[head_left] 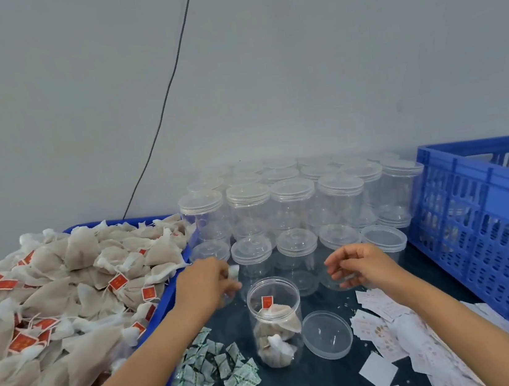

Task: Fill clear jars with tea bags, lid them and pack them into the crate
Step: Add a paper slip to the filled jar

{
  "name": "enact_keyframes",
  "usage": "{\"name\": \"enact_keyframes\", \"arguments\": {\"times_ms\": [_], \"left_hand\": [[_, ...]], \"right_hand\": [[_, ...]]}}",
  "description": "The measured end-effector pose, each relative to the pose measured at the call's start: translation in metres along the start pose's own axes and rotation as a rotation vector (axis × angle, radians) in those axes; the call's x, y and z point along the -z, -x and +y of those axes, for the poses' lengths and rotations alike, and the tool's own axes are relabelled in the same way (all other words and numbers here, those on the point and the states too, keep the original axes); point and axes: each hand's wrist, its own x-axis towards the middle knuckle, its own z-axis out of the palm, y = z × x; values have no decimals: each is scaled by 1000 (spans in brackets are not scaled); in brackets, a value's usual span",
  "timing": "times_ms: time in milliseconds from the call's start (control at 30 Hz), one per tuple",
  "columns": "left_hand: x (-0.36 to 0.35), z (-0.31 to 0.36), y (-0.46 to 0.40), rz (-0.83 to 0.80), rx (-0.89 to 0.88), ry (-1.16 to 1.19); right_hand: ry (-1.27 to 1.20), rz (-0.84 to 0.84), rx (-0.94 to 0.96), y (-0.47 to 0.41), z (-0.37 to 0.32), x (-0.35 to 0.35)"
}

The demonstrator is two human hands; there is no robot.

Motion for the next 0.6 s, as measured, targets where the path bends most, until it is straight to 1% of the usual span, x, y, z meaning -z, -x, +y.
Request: {"name": "enact_keyframes", "arguments": {"times_ms": [33, 67, 100, 167, 200, 267, 333, 400, 467, 533, 600], "left_hand": [[3, 3, 1, 93, -56, 28], [4, 7, 3, 126, -125, 55], [4, 11, 5, 88, -195, 77], [-2, 18, 8, -74, -295, 124], [-7, 19, 9, -147, -318, 125], [-13, 17, 7, -182, -356, 43], [-17, 16, 6, -137, -378, 1], [-18, 14, 4, -70, -358, 38], [-20, 9, 3, 9, -325, 120], [-23, 4, 3, 52, -329, 203], [-24, 0, 1, 19, -329, 341]], "right_hand": [[40, 18, -19, -1, 2, 4], [100, 37, -43, -1, 4, 8], [164, 54, -70, -2, 7, 11], [289, 74, -132, -2, 15, 18], [352, 81, -162, -2, 19, 21], [491, 102, -203, -1, 30, 28], [650, 148, -211, -2, 41, 33], [784, 196, -203, -3, 54, 36], [892, 227, -198, -4, 65, 37], [968, 237, -217, -4, 70, 37], [1013, 232, -257, -4, 75, 36]]}}
